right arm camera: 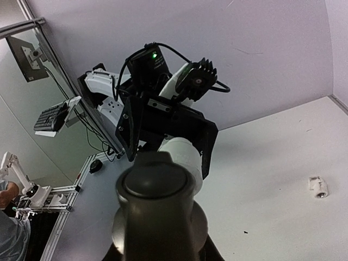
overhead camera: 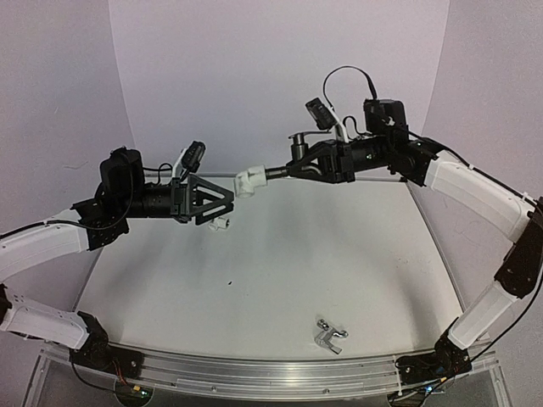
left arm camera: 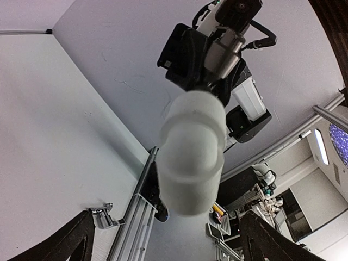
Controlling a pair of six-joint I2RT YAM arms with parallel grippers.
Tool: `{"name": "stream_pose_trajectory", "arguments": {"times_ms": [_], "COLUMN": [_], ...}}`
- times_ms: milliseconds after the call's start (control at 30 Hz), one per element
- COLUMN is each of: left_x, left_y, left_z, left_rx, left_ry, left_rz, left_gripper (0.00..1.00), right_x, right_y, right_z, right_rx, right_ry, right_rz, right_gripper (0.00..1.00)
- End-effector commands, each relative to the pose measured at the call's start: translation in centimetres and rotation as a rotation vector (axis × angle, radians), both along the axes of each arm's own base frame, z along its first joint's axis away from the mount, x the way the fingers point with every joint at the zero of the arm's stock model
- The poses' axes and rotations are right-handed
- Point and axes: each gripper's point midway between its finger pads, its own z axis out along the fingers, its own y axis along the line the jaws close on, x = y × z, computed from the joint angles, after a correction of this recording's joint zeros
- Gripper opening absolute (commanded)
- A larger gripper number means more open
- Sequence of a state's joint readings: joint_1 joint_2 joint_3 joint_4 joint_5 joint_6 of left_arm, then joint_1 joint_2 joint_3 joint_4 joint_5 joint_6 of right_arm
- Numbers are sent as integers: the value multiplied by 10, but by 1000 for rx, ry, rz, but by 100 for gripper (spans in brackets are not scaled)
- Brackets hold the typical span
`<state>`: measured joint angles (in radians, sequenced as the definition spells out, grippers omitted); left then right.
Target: Install the water faucets
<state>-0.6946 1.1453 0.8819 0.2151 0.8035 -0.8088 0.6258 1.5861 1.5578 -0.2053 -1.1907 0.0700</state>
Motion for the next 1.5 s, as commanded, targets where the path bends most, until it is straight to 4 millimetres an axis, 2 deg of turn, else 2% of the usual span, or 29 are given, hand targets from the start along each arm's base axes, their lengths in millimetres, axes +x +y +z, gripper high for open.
{"name": "stream_pose_trajectory", "arguments": {"times_ms": [0, 233, 567, 833, 1133, 1300, 1467], "left_x": [-16, -19, -21, -23, -28, -34, -36], "left_y": [-6, -11, -12, -12, -14, -12, -4], "left_z": [26, 22, 16, 16, 14, 20, 31], "left_rx": [-78, -86, -75, -72, -50, -62, -48], "left_ry": [-44, -49, -63, -102, -130, -180, -291], "left_rz": [-138, -190, -216, -211, -219, -219, -156], "left_gripper": [90, 75, 67, 53, 53, 41, 32], "right_x": [-20, -27, -23, -21, -18, -18, -20], "right_y": [6, 16, 20, 23, 25, 26, 30], "right_z": [-6, -10, -11, -14, -16, -15, -26], "right_rx": [-33, -56, -61, -67, -74, -74, -86], "right_ry": [-109, -120, -81, -36, 9, 35, 144], "right_rz": [12, 31, 24, 30, 21, 21, 48], "right_gripper": [0, 0, 0, 0, 0, 0, 0]}}
